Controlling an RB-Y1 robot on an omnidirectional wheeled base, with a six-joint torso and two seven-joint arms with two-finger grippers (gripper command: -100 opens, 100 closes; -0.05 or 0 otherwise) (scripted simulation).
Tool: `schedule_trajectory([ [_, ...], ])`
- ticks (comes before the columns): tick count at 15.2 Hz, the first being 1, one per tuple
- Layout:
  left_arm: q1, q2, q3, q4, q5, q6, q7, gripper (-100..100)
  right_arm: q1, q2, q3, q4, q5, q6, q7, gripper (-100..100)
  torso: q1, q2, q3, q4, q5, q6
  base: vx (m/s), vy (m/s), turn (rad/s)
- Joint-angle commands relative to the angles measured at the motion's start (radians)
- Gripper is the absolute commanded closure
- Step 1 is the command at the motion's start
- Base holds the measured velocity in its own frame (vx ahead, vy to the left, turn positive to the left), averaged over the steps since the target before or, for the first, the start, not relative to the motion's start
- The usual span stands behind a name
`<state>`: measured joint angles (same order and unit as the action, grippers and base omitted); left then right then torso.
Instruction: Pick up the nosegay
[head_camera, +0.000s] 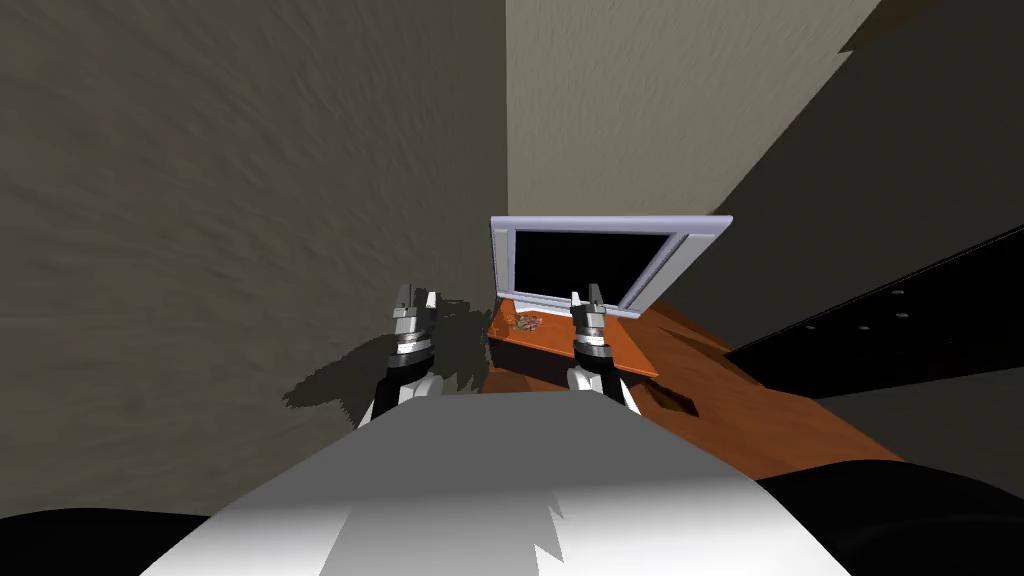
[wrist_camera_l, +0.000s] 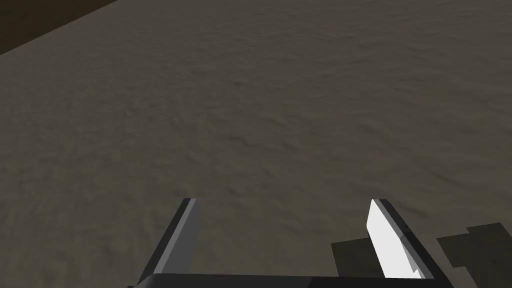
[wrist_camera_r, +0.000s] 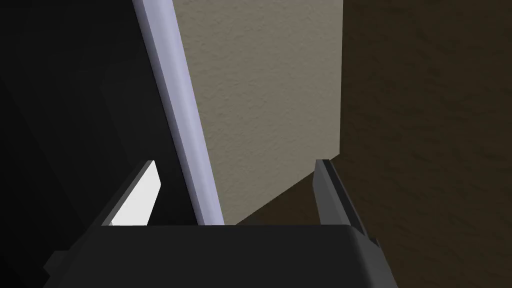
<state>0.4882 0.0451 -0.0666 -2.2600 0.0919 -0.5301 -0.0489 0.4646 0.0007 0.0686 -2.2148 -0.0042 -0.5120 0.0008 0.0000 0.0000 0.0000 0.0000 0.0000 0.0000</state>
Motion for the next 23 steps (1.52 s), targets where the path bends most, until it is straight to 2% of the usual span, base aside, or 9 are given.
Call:
schedule_trajectory([
  [1,0.000,0.000,0.000,0.000,0.000,0.000,0.000,0,-0.010,-0.033,0.003,0.028,0.023,0.015,0.005,-100,0.000,0.000,0.000,0.000,0.000,0.000,-0.008,-0.014,0.088],
  [7,0.000,0.000,0.000,0.000,0.000,0.000,0.000,0,-0.043,-0.109,0.015,0.129,0.103,0.067,0.022,-100,-0.005,0.001,0.001,0.000,-0.001,-0.001,-0.025,-0.053,0.172],
  [9,0.000,0.000,0.000,0.000,0.000,0.000,0.000,0,-0.067,-0.152,0.024,0.186,0.158,0.105,0.035,-100,-0.004,0.001,0.001,0.000,-0.001,0.000,-0.024,-0.038,0.213],
  [11,0.000,0.000,0.000,0.000,0.000,0.000,0.000,0,-0.067,-0.152,0.024,0.202,0.161,0.105,0.035,-100,-0.004,0.001,0.001,0.000,-0.001,-0.001,-0.027,-0.039,0.129],
  [14,0.000,0.000,0.000,0.000,0.000,0.000,0.000,0,-0.094,-0.196,0.035,0.280,0.229,0.150,0.049,-100,-0.003,0.001,0.000,0.000,-0.001,0.000,-0.021,-0.027,0.169],
  [16,0.000,0.000,0.000,0.000,0.000,0.000,0.000,0,-0.094,-0.196,0.035,0.288,0.229,0.150,0.049,-100,-0.003,0.001,0.001,0.000,-0.001,0.000,-0.021,-0.025,0.126],
  [19,0.000,0.000,0.000,0.000,0.000,0.000,0.000,0,-0.125,-0.241,0.047,0.362,0.304,0.199,0.066,-100,-0.002,0.001,0.000,0.000,-0.001,0.000,-0.022,-0.026,0.210],
  [21,0.000,0.000,0.000,0.000,0.000,0.000,0.000,0,-0.125,-0.241,0.047,0.384,0.306,0.199,0.066,-100,-0.003,0.001,0.000,0.000,-0.001,0.000,-0.024,-0.031,0.117],
  [23,0.000,0.000,0.000,0.000,0.000,0.000,0.000,0,-0.142,-0.264,0.054,0.436,0.347,0.225,0.075,-100,-0.002,0.001,0.000,0.000,-0.001,-0.001,-0.024,-0.017,0.183],
])
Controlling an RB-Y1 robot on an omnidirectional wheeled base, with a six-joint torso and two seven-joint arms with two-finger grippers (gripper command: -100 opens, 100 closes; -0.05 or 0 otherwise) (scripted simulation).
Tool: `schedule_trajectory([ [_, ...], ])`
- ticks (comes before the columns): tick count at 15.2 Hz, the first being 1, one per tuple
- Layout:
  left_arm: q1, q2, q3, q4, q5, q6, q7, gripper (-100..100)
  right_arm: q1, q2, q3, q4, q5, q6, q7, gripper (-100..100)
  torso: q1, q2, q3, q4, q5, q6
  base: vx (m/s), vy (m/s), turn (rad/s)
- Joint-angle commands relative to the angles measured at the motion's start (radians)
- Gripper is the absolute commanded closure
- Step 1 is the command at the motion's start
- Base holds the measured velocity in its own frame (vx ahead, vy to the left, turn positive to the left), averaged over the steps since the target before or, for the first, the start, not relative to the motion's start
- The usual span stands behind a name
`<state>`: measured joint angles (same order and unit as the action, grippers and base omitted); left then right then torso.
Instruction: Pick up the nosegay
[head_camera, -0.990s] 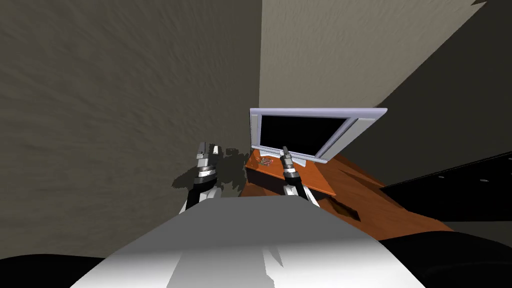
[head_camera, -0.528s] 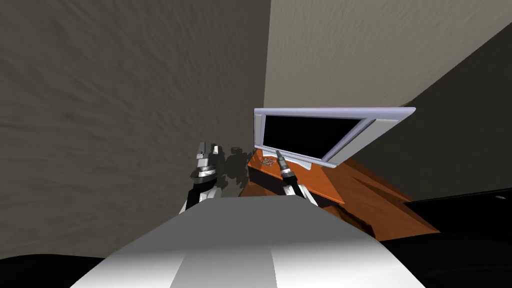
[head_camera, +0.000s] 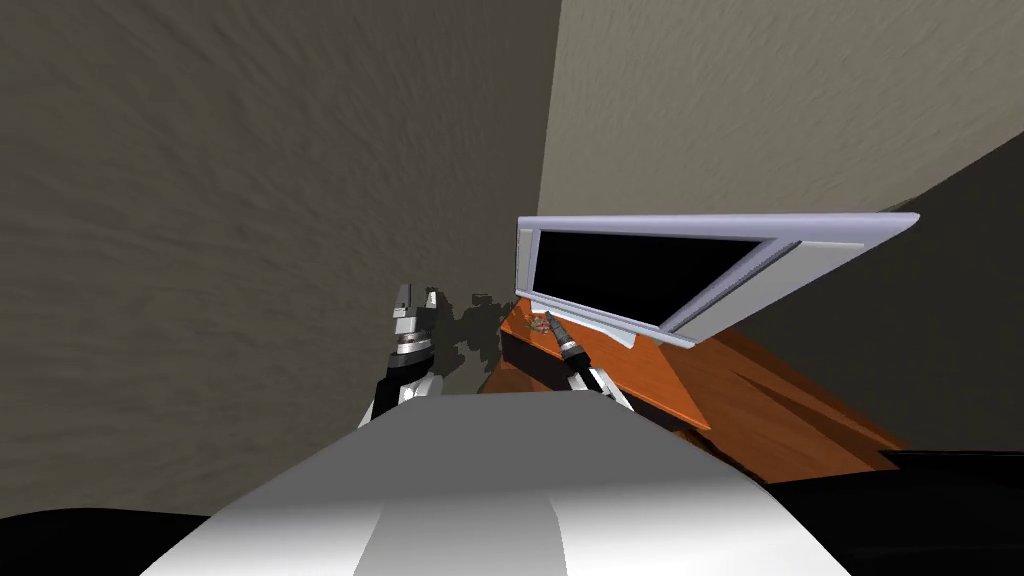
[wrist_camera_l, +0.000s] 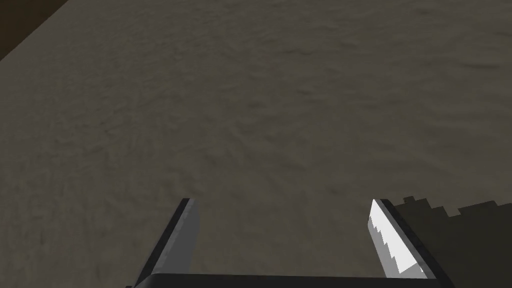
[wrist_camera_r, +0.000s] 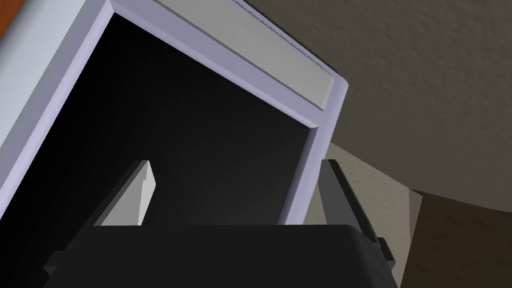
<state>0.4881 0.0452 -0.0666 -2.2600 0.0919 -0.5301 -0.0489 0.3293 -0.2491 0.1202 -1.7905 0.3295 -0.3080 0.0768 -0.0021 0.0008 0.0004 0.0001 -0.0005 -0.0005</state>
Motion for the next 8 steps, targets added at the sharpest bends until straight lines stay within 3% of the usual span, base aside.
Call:
schedule_trajectory([
  [1,0.000,0.000,0.000,0.000,0.000,0.000,0.000,0,-0.023,-0.036,0.009,0.050,0.050,0.049,0.008,-100,0.000,0.000,0.000,0.000,0.000,0.000,-0.032,-0.020,0.268],
  [6,0.000,0.000,0.000,0.000,0.000,0.000,0.000,0,-0.058,-0.081,0.024,0.160,0.144,0.106,0.027,-100,0.000,0.001,0.000,0.000,0.000,0.000,-0.035,-0.024,0.246],
  [8,0.000,0.000,0.000,0.000,0.000,0.000,0.000,0,-0.058,-0.081,0.024,0.178,0.144,0.106,0.027,-100,0.000,0.000,0.000,0.000,0.000,0.001,-0.015,-0.013,0.018],
])
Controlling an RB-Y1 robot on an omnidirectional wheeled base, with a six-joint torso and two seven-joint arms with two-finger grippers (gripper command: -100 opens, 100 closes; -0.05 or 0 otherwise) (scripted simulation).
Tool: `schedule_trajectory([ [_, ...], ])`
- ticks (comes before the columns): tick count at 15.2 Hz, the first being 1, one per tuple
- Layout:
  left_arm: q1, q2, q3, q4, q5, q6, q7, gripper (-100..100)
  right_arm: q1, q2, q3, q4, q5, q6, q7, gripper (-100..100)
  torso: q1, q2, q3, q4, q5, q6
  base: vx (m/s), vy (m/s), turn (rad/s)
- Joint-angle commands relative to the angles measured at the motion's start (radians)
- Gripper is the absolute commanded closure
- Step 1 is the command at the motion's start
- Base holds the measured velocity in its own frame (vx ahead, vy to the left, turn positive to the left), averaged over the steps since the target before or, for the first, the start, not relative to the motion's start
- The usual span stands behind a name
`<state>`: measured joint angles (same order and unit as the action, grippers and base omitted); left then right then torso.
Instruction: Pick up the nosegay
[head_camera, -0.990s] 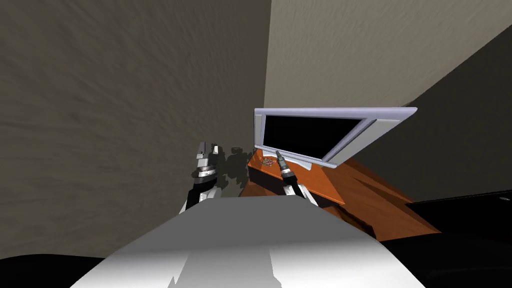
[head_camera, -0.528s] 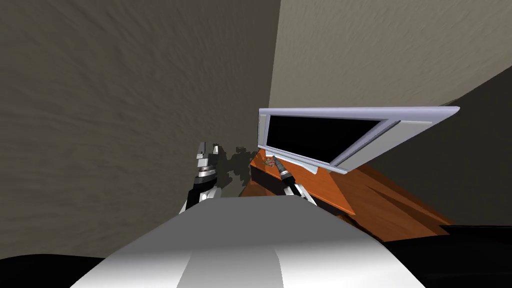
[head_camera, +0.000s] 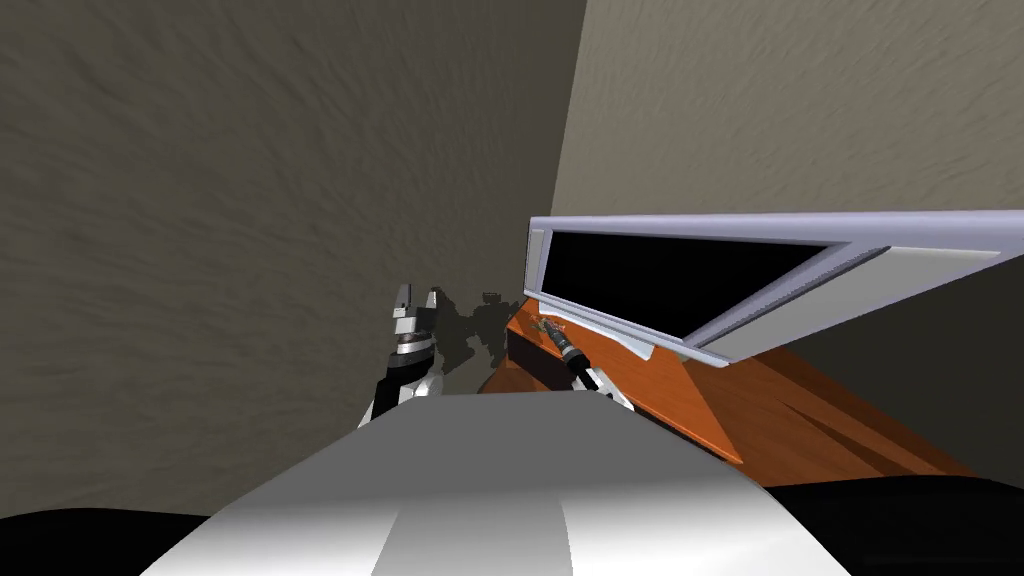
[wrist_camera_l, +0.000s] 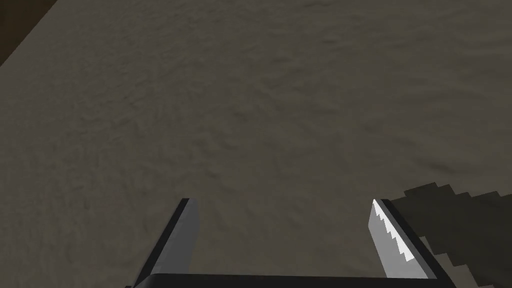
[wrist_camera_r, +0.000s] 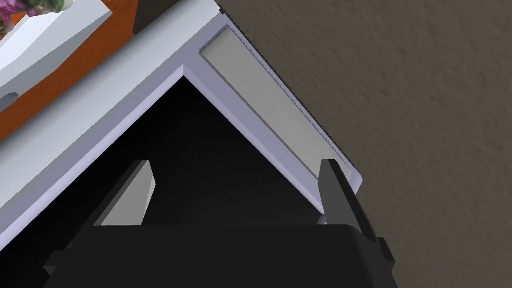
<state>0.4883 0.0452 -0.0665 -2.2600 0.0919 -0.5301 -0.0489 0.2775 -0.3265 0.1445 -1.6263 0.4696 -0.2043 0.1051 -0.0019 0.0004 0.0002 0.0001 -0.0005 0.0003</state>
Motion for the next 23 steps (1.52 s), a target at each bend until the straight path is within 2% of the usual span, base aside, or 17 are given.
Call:
schedule_trajectory([
  [1,0.000,0.000,0.000,0.000,0.000,0.000,0.000,0,-0.024,-0.026,0.008,0.050,0.049,0.031,0.008,-100,0.000,0.000,0.000,0.000,0.000,0.000,-0.017,-0.002,0.189],
  [2,0.000,0.000,0.000,0.000,0.000,0.000,0.000,0,-0.024,-0.026,0.008,0.070,0.049,0.031,0.008,-100,0.000,0.000,0.000,0.000,0.000,-0.001,-0.021,-0.007,0.232],
  [3,0.000,0.000,0.000,0.000,0.000,0.000,0.000,0,-0.041,-0.048,0.016,0.095,0.084,0.061,0.018,-100,0.000,0.000,0.000,0.000,0.000,-0.001,-0.027,-0.009,0.306],
  [5,0.000,0.000,0.000,0.000,0.000,0.000,0.000,0,-0.041,-0.048,0.016,0.131,0.096,0.061,0.018,-100,0.000,0.000,0.000,0.000,0.000,-0.001,-0.024,-0.014,0.172],
  [6,0.000,0.000,0.000,0.000,0.000,0.000,0.000,0,-0.059,-0.069,0.024,0.156,0.133,0.091,0.029,-100,0.000,0.000,0.000,0.000,0.000,0.000,-0.023,-0.005,0.206],
  [8,0.000,0.000,0.000,0.000,0.000,0.000,0.000,0,-0.059,-0.069,0.024,0.192,0.143,0.091,0.029,-100,0.000,0.000,0.000,0.000,0.000,-0.001,-0.021,-0.010,0.161],
  [9,0.000,0.000,0.000,0.000,0.000,0.000,0.000,0,-0.077,-0.090,0.033,0.215,0.183,0.121,0.039,-100,0.000,0.000,0.000,0.000,0.000,0.000,-0.021,0.000,0.194],
  [11,0.000,0.000,0.000,0.000,0.000,0.000,0.000,0,-0.077,-0.090,0.033,0.252,0.190,0.121,0.039,-100,0.001,0.000,0.000,0.000,0.000,-0.001,-0.019,-0.002,0.177],
  [12,0.000,0.000,0.000,0.000,0.000,0.000,0.000,0,-0.094,-0.110,0.042,0.281,0.231,0.151,0.049,-100,0.001,0.000,0.000,0.000,0.000,0.000,-0.019,0.002,0.235],
  [14,0.000,0.000,0.000,0.000,0.000,0.000,0.000,0,-0.094,-0.110,0.042,0.313,0.238,0.151,0.049,-100,0.001,0.000,0.000,0.000,0.000,-0.001,-0.016,-0.002,0.147],
  [15,0.000,0.000,0.000,0.000,0.000,0.000,0.000,0,-0.112,-0.129,0.051,0.347,0.277,0.181,0.059,-100,0.001,-0.001,0.000,0.000,0.000,0.000,-0.015,0.004,0.193],
  [17,0.000,0.000,0.000,0.000,0.000,0.000,0.000,0,-0.112,-0.129,0.051,0.374,0.285,0.181,0.059,-100,0.001,0.000,0.000,0.000,0.000,-0.001,-0.015,0.002,0.166],
  [18,0.000,0.000,0.000,0.000,0.000,0.000,0.000,0,-0.129,-0.148,0.060,0.410,0.330,0.211,0.069,-100,0.001,-0.001,0.000,0.000,0.000,0.000,-0.018,0.008,0.215],
  [20,0.000,0.000,0.000,0.000,0.000,0.000,0.000,0,-0.129,-0.148,0.060,0.435,0.333,0.211,0.069,-100,0.001,-0.001,0.000,0.000,0.000,-0.001,-0.014,0.003,0.172],
  [21,0.000,0.000,0.000,0.000,0.000,0.000,0.000,0,-0.145,-0.165,0.069,0.481,0.380,0.240,0.079,-100,0.001,-0.001,0.000,0.000,0.000,0.000,-0.011,0.011,0.232],
  [22,0.000,0.000,0.000,0.000,0.000,0.000,0.000,0,-0.145,-0.165,0.069,0.496,0.380,0.240,0.079,-100,0.001,-0.001,0.000,0.000,0.000,-0.001,-0.012,0.009,0.248],
  [23,0.000,0.000,0.000,0.000,0.000,0.000,0.000,0,-0.161,-0.182,0.078,0.520,0.410,0.269,0.089,-100,0.001,-0.001,0.000,0.000,0.000,-0.001,-0.013,0.013,0.307],
])
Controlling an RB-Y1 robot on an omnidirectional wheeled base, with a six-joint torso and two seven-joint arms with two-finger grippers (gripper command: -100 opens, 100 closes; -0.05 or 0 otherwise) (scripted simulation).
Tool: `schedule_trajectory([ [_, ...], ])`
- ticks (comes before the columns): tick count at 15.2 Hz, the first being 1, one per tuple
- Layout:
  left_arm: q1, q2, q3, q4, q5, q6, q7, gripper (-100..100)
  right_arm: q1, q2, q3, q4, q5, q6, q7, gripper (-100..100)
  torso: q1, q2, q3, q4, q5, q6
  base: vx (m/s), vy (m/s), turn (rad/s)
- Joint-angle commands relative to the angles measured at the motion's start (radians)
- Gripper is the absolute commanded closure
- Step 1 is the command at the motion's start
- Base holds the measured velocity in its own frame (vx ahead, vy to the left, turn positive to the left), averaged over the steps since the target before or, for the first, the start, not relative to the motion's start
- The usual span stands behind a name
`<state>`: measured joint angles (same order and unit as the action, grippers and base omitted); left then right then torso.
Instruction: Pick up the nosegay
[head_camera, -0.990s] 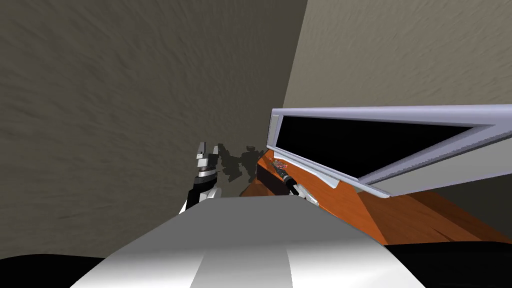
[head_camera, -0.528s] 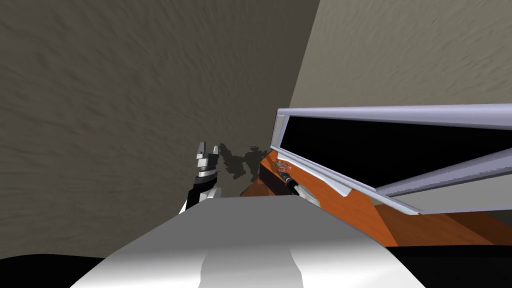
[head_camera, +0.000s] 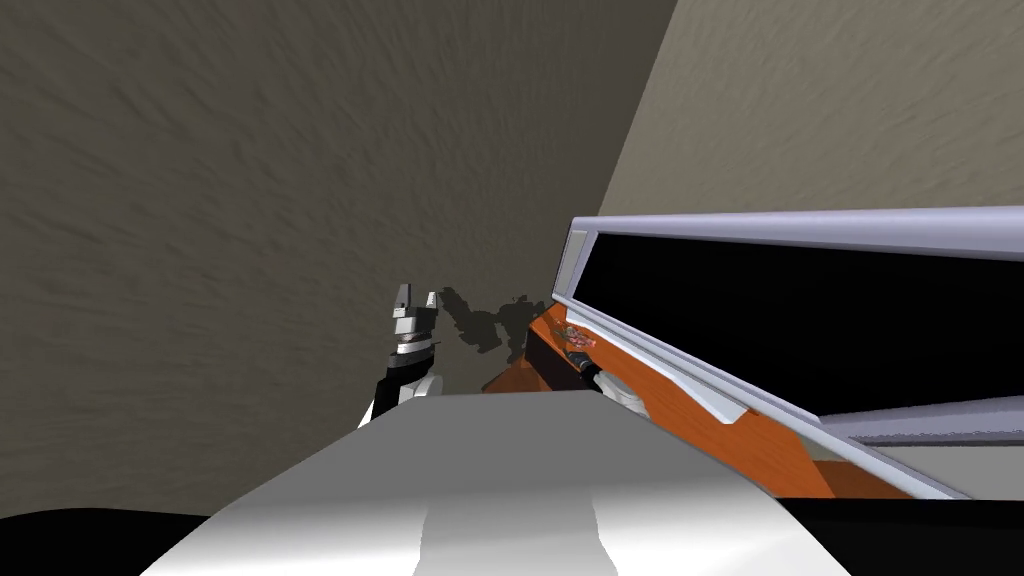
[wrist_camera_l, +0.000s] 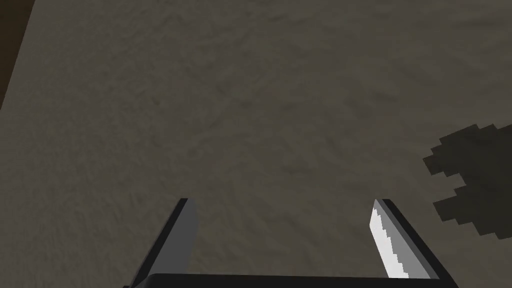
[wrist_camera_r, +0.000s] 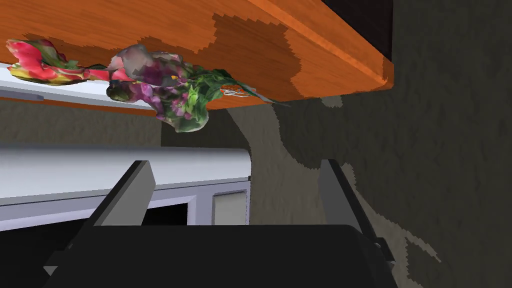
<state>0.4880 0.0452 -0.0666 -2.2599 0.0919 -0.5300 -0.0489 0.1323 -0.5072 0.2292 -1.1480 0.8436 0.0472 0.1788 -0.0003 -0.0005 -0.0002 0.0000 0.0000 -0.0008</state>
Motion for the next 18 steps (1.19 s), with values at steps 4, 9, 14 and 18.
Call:
schedule_trajectory([
  [4,0.000,0.000,0.000,0.000,0.000,0.000,0.000,0,-0.031,-0.017,0.002,0.117,0.097,0.045,0.025,-100,-0.001,0.000,0.000,0.000,0.000,0.001,-0.006,0.007,0.115],
  [9,0.000,0.000,0.000,0.000,0.000,0.000,0.000,0,-0.046,-0.031,0.011,0.195,0.142,0.072,0.035,-100,0.000,-0.001,0.000,0.000,0.000,0.000,-0.004,0.009,0.152],
  [14,0.000,0.000,0.000,0.000,0.000,0.000,0.000,0,-0.073,-0.056,0.030,0.289,0.227,0.124,0.053,-100,0.000,-0.001,0.000,0.000,0.000,0.001,-0.001,0.011,0.142],
  [18,0.000,0.000,0.000,0.000,0.000,0.000,0.000,0,-0.085,-0.066,0.039,0.353,0.267,0.148,0.062,-100,0.000,-0.001,-0.001,0.000,0.000,0.000,0.003,0.013,0.183],
])
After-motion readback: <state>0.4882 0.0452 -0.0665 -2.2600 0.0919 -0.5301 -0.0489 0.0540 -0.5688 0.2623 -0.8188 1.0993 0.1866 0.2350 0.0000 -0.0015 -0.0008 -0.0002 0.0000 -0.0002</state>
